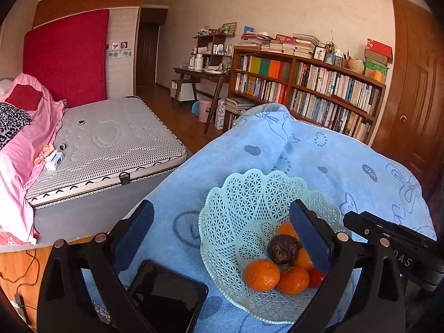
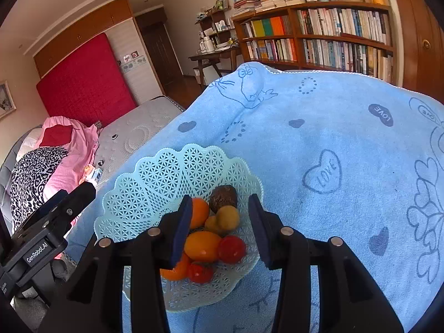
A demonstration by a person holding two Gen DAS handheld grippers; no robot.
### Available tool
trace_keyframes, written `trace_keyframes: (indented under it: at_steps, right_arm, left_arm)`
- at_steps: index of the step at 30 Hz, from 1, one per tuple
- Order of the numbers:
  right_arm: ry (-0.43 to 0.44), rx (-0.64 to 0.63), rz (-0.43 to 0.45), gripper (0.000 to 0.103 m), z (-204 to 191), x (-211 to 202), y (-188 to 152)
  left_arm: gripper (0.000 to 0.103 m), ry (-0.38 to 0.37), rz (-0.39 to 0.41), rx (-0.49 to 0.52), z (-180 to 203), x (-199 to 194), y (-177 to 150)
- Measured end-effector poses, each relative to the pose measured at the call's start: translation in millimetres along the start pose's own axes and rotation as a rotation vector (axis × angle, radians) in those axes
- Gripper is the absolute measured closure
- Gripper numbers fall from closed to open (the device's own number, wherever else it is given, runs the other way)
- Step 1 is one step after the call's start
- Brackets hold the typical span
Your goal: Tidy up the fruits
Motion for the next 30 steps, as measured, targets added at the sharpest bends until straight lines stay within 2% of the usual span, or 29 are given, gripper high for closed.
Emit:
trace_keyframes:
  at_steps: [7,13,15,22,24,30]
  right_arm:
    - [-0.022,0.029,0.005,0.059,15,-12,-12]
    - [-0.037,0.014,0.019,0.045,18,-25,-19]
    - [-0.039,0.006,0.029,0.037,16,-30,-22]
    - [-0.052,-0.029,0.029,0.028,13,-37,-36]
    - [-0.052,-0.029,0.027,0.023,14,-39,-39]
    - [-0.074,-0.06,0.032,0.016,13,-46,-48]
  left_arm:
    - [0.003,-0.01,0.003,0.014,5,-3,-1]
    - [0.003,0.002,0.004,0.051,12,-8,-6]
    - [0.003,0.008,0.004,0.068,13,-11,-9]
    - [0.003,0.049,0.013,0.12,11,-21,-17]
    - [0.003,0.056,0.013,0.135,11,-23,-20]
    - [0.003,0.082,-0.006,0.22,17,-24,-34]
Point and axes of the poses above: each gripper's, at about its wrist camera, not at the fingertips, and x roughly the way its jaws point, z to its right, y to its top, the point moved 7 cm from there along x, roughly the way its jaws point, and after that the axes turned 9 degrees about -z, right-handed, at the moved point
